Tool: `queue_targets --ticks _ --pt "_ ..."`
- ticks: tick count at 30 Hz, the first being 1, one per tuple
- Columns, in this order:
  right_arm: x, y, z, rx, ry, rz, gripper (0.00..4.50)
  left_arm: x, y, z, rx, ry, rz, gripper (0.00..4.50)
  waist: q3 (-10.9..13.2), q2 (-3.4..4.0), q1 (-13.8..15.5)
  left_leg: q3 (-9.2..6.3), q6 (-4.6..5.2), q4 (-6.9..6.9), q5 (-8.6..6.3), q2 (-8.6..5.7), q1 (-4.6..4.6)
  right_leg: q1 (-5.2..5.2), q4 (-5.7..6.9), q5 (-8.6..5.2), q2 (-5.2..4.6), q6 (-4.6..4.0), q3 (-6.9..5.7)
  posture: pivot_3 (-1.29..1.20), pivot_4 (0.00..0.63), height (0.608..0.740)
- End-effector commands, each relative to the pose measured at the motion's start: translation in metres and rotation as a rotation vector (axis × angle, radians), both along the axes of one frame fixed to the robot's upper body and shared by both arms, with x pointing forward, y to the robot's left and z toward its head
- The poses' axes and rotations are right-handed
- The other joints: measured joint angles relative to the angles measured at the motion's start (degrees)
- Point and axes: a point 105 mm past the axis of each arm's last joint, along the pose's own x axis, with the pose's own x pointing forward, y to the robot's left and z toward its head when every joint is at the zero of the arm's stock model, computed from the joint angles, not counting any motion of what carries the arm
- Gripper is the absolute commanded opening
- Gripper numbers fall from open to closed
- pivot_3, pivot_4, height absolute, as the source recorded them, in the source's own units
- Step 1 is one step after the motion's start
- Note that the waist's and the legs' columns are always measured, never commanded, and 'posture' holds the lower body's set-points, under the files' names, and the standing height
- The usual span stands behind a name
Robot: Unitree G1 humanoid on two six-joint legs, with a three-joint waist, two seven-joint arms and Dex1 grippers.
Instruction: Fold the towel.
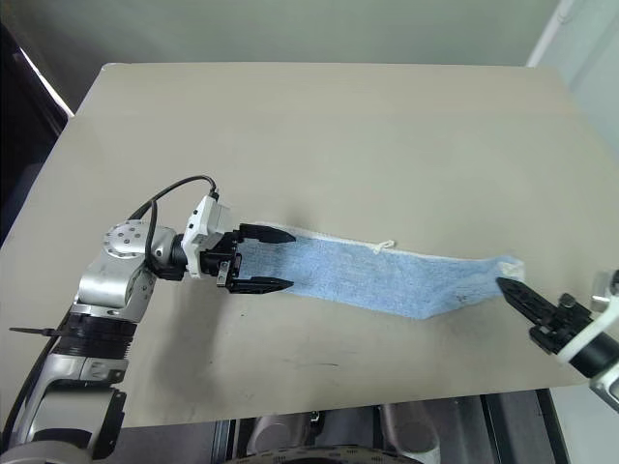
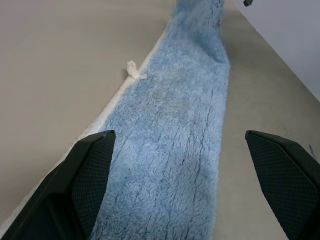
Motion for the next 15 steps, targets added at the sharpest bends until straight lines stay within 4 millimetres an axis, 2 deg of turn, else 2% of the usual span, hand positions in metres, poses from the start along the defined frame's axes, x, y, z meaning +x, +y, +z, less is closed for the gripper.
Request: queue_targets --ticks 1,5,12,15 --pt "-0.001 0.021 0.016 -0.026 -0.080 0.089 0.03 0.001 -0.004 0.006 -0.005 -0.026 -0.011 4.50 0.0 0.00 0.1 0.01 0.01 0.00 0.00 0.00 0.00 0.01 0.00 0.03 0.00 0.00 0.00 0.00 0.150 0.703" --pt "-0.001 0.055 0.026 -0.059 -0.133 0.224 0.03 0.001 -0.004 0.006 -0.004 -0.027 -0.008 4.50 0.0 0.00 0.0 0.05 0.05 0.04 -0.03 0.00 0.00 0.04 0.00 0.05 -0.01 0.00 0.04 0.00 0.150 0.703" --pt "0.007 0.087 0.028 -0.075 -0.144 0.372 0.03 0.005 -0.005 0.003 -0.006 -0.028 -0.007 4.50 0.0 0.00 0.0 0.06 0.07 0.08 -0.01 0.00 0.03 0.05 0.00 0.24 -0.01 0.34 0.02 0.00 0.150 0.703" --pt "0.009 0.094 0.025 -0.088 -0.125 0.411 0.03 0.005 -0.005 0.002 -0.003 -0.030 -0.008 4.50 0.0 0.00 0.1 0.05 0.08 0.09 0.01 0.00 0.03 0.05 0.00 0.31 -0.01 0.45 0.01 0.00 0.150 0.703"
